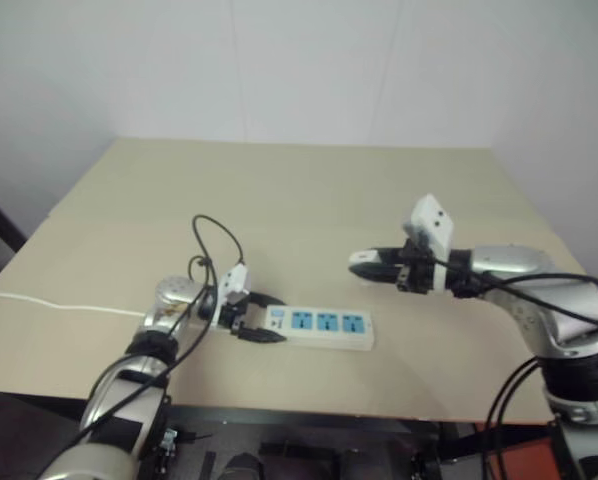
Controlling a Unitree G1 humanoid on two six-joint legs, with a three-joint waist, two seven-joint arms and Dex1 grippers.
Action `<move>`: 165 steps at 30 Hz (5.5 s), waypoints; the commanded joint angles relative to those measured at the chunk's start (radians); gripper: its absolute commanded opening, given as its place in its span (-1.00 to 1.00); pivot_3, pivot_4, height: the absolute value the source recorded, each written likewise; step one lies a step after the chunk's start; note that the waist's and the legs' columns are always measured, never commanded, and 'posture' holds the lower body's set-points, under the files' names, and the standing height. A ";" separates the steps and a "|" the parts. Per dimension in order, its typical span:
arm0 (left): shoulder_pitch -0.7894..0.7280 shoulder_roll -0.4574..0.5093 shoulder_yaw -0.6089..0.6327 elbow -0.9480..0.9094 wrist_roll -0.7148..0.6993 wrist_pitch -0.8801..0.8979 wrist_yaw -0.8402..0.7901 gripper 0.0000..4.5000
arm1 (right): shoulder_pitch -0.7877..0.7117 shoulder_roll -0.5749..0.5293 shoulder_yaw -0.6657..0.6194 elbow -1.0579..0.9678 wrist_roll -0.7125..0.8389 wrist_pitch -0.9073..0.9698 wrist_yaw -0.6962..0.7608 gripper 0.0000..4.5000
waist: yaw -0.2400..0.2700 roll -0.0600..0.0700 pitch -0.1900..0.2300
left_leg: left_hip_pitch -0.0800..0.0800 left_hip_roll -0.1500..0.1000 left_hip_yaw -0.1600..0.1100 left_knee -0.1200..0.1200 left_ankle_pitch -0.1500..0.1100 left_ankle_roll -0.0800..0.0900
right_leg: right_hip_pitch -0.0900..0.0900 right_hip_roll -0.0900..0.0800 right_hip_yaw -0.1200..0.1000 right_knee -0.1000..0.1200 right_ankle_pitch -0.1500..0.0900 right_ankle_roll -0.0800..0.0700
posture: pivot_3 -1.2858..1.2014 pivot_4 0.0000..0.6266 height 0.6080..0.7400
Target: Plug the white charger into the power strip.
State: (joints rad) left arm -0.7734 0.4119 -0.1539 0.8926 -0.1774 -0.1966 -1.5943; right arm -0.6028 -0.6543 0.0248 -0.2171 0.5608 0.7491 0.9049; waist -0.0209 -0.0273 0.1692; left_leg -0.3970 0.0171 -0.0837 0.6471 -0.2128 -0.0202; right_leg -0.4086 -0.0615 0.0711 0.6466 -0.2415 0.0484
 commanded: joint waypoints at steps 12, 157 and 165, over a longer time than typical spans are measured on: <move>0.103 0.038 -0.030 -0.120 0.067 0.003 0.084 0.45 | -0.074 0.294 0.023 0.483 -0.043 -0.449 0.289 -0.51 | -0.012 0.001 0.000 | 0.008 0.000 0.000 -0.002 0.000 0.000 | 0.006 0.000 0.000 0.000 0.000 0.000 | 0.03 -0.52 1.00; 0.125 0.077 0.053 -0.250 -0.090 0.122 -0.004 0.99 | -0.008 0.292 0.024 0.761 -0.224 -0.789 0.448 1.00 | -0.035 0.006 -0.003 | 0.007 0.001 0.000 -0.008 0.000 0.000 | 0.003 0.001 0.001 0.000 -0.004 0.001 | 0.03 -0.52 1.00; 0.270 0.326 0.105 -0.567 -0.326 0.429 -0.020 0.99 | 0.070 0.195 -0.006 0.520 -0.163 -0.644 0.432 1.00 | -0.050 0.008 0.011 | 0.008 0.002 0.000 -0.008 0.000 0.000 | 0.003 0.001 0.001 0.001 -0.006 0.003 | 0.03 -0.52 1.00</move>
State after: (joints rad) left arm -0.5169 0.6972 -0.0743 0.3867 -0.4434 0.1871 -1.6074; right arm -0.5304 -0.4436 0.0433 0.3767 0.3654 0.0612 1.3419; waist -0.0713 -0.0196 0.1801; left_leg -0.3893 0.0188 -0.0840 0.6388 -0.2132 -0.0206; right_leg -0.4061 -0.0604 0.0718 0.6474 -0.2472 0.0515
